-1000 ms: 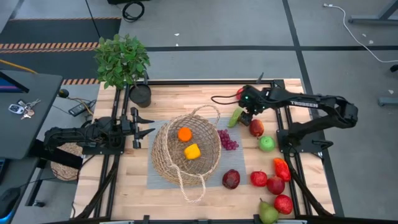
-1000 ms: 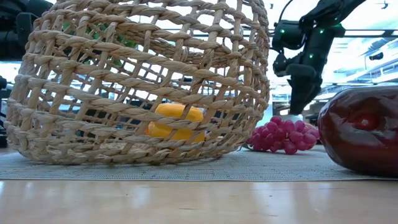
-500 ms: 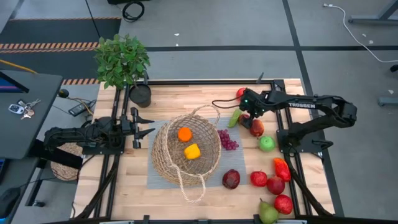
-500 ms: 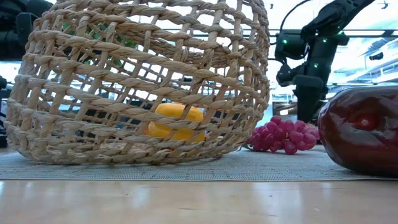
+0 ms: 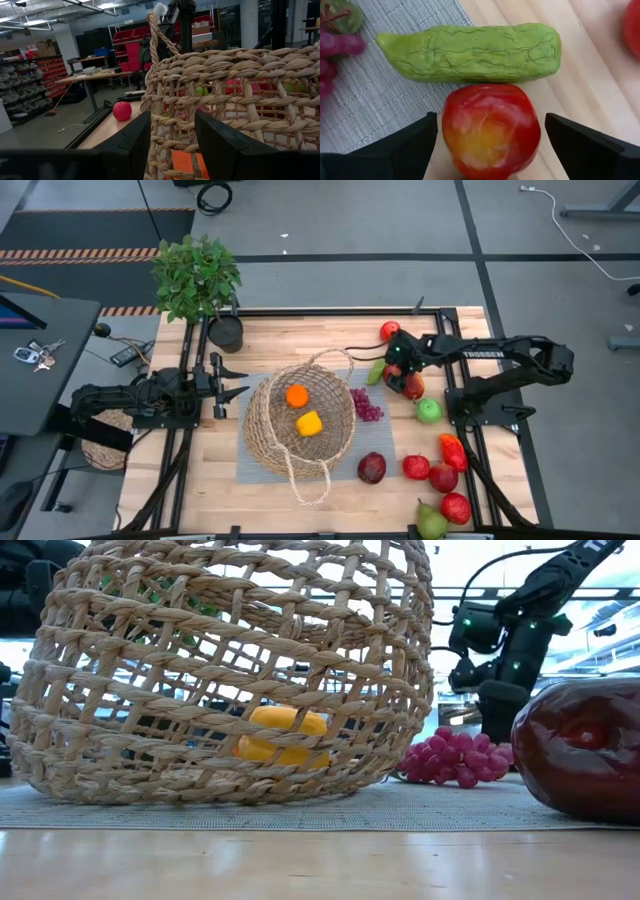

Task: Build produce basket
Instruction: Put the red apple in the basket

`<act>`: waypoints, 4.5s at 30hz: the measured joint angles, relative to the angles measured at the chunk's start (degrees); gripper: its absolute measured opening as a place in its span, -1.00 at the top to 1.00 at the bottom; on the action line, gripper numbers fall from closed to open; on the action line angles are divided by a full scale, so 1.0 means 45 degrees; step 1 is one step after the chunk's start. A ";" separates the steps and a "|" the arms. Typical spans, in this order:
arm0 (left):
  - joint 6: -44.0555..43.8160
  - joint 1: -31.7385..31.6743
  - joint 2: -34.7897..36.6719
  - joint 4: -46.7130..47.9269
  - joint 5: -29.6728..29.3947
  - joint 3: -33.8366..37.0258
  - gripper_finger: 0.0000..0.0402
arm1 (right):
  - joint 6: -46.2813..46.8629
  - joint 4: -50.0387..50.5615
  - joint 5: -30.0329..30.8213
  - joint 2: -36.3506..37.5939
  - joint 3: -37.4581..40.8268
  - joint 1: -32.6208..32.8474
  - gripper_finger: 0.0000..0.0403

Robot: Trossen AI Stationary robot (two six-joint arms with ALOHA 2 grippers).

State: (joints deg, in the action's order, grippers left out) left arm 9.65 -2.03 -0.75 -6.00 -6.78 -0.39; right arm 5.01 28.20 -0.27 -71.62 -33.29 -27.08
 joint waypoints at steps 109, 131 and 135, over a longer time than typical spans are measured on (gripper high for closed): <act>0.0000 -0.0002 0.0000 -0.0010 -0.0002 0.0002 0.20 | 0.0408 0.1300 0.0768 -0.7865 -1.3547 0.8257 -0.34; -0.0005 -0.0002 0.0000 -0.0011 -0.0002 -0.0002 0.20 | -0.0478 0.2805 0.1569 -0.9026 -1.3591 0.7382 -0.66; -0.0002 -0.0001 0.0002 -0.0010 0.0001 -0.0001 0.20 | -0.0459 0.3548 0.1609 -0.8869 -1.4322 0.7653 -0.73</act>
State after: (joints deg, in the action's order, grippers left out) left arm 9.64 -2.04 -0.75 -6.04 -6.77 -0.40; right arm 2.94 44.17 6.97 -111.53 -97.74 7.36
